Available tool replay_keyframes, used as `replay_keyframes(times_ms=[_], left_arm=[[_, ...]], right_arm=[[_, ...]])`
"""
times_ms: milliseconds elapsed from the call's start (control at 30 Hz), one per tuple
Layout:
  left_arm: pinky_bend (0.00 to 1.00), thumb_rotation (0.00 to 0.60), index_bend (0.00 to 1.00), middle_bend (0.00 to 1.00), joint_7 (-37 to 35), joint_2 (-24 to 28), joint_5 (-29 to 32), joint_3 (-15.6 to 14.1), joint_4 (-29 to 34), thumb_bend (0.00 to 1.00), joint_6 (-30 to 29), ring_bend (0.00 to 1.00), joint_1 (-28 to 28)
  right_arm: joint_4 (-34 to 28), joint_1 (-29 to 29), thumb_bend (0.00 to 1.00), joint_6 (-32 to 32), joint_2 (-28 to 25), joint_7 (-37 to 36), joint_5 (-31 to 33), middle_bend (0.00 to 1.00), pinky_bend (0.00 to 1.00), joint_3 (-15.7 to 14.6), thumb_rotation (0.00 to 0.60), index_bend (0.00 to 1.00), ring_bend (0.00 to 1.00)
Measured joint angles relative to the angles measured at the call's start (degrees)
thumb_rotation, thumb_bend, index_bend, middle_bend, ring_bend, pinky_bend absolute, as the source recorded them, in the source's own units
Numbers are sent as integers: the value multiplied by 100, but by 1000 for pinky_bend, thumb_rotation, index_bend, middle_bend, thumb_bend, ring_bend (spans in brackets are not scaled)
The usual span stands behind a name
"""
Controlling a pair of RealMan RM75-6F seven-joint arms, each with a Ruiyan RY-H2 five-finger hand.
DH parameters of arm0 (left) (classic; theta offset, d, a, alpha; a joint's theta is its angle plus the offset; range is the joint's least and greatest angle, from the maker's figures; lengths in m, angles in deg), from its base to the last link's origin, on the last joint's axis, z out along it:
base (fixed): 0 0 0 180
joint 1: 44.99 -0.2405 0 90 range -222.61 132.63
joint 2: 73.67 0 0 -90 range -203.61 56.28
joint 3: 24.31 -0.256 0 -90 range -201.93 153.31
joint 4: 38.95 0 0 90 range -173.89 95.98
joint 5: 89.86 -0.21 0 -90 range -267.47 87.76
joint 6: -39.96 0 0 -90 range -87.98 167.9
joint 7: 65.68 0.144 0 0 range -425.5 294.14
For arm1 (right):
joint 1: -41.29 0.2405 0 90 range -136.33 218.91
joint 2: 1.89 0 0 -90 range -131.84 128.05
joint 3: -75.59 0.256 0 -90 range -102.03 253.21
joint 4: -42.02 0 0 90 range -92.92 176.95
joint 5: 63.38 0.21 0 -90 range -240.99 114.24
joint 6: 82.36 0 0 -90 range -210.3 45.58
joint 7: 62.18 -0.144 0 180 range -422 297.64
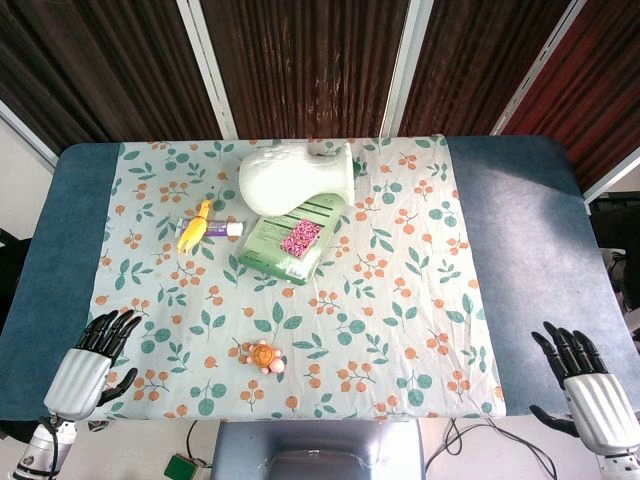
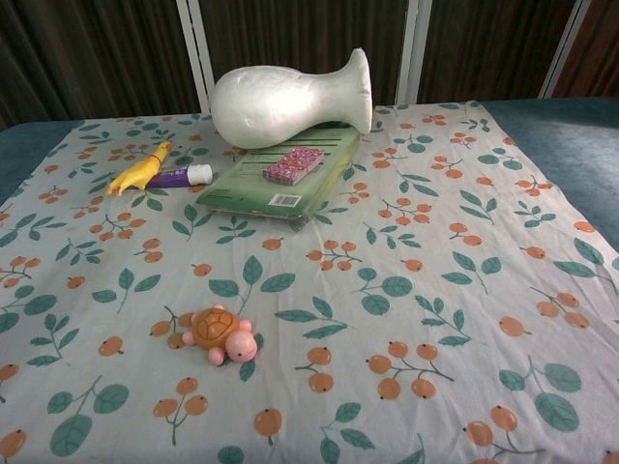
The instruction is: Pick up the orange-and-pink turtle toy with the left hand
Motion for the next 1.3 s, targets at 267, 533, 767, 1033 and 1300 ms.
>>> replay_keyframes(times_ms=[267,533,767,1033,1300], left_arm=[[143,600,0,39,44,-61,-94,-66,-21,336,115,43,57],[704,600,37,121,282,-528,-781,-279,-172,363,319,620,335],[995,600,161,209,664,-1340,-1182,-322,-586,395,905,958,815],[1000,600,188,177,949,-2139,-1172,-102,-1126,438,1348,1000,1334],[1000,600,200,193,882,-2579,-1093,3,-1614,437,1446,1000,1626]], right_arm=[[-5,-15,133,48,-7,-17,-23,0,0,2,600,0,0],[-1,-24,132,164,-45,-175,-100,0,0,7,600,0,0],[-7,56,133,53,-59,-246,-147,0,0,-4,600,0,0],[10,15,132,220,-102,-346,-47,0,0,70,600,0,0],[60,-55,133,377,-188,-557,-98,0,0,54,600,0,0]])
